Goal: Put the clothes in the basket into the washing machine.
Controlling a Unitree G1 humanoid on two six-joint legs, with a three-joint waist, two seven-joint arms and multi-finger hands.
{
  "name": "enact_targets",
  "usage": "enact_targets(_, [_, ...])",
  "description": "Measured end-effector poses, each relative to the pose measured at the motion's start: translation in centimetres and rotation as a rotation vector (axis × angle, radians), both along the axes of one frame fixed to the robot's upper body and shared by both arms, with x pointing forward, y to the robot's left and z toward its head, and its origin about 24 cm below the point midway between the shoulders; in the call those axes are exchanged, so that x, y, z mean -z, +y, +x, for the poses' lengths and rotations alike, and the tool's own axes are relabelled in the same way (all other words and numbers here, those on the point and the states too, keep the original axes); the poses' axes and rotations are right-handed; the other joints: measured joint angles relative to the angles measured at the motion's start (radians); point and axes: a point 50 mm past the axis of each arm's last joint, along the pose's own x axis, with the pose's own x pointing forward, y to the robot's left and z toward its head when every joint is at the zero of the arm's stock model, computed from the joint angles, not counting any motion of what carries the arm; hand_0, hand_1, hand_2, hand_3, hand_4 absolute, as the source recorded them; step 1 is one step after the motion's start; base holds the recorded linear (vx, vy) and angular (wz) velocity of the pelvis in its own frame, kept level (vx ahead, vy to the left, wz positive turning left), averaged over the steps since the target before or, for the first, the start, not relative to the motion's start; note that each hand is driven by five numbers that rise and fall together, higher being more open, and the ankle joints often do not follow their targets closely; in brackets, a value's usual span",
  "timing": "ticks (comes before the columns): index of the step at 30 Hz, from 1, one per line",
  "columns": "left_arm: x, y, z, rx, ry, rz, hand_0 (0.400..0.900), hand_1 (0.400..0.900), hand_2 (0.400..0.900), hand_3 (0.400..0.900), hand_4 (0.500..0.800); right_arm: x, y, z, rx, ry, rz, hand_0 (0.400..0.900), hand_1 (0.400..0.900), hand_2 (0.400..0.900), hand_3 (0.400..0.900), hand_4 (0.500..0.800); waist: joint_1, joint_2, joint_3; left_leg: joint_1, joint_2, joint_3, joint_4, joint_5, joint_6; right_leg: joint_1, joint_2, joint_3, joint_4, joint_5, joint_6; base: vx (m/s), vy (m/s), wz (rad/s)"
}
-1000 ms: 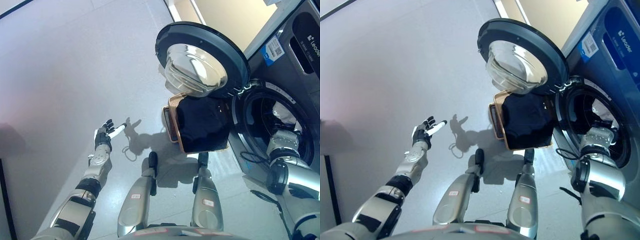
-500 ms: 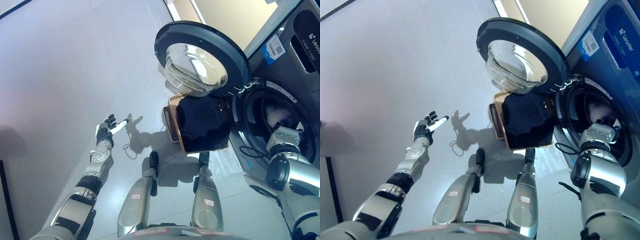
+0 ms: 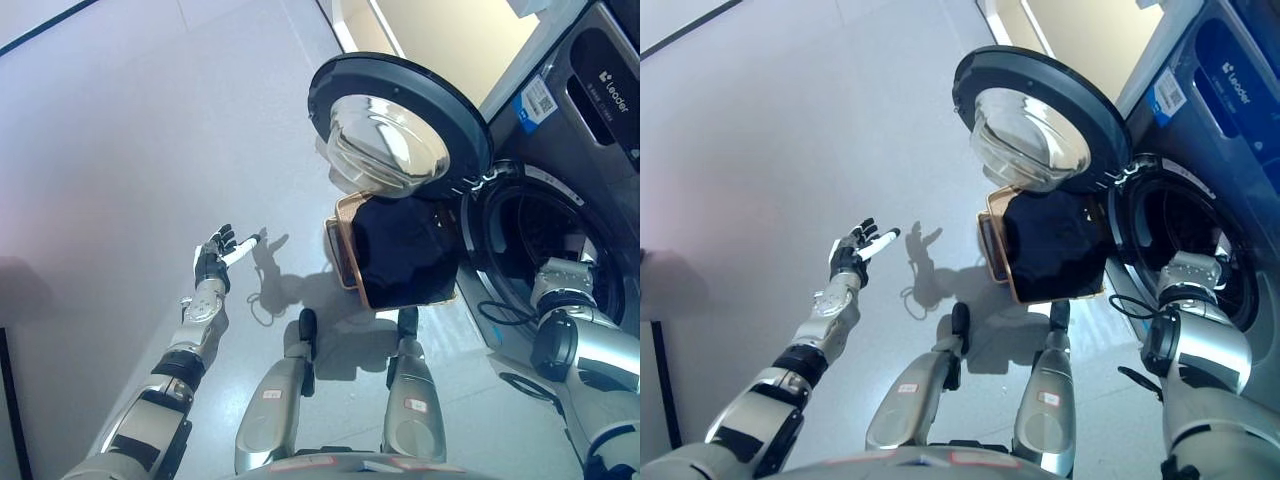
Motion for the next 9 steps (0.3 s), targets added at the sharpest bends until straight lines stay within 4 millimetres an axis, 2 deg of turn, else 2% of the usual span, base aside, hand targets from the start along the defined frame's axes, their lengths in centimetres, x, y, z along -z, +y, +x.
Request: enact_targets(9, [0.06, 0.01, -0.05, 0.000, 0.002, 0.000, 0.900, 0.900, 0.900, 0.900, 0.800, 0.14, 0.06, -0.01, -0.011, 0.005, -0.004, 0.900, 0.900, 0.900, 0.900, 0.800, -0.001, -0.004, -0.001, 0.000, 0.001, 0.000, 0.000, -0.001, 0.000, -0.001, 0.001, 0.001, 0.000, 0.000, 0.000, 0.01, 0.001, -0.02])
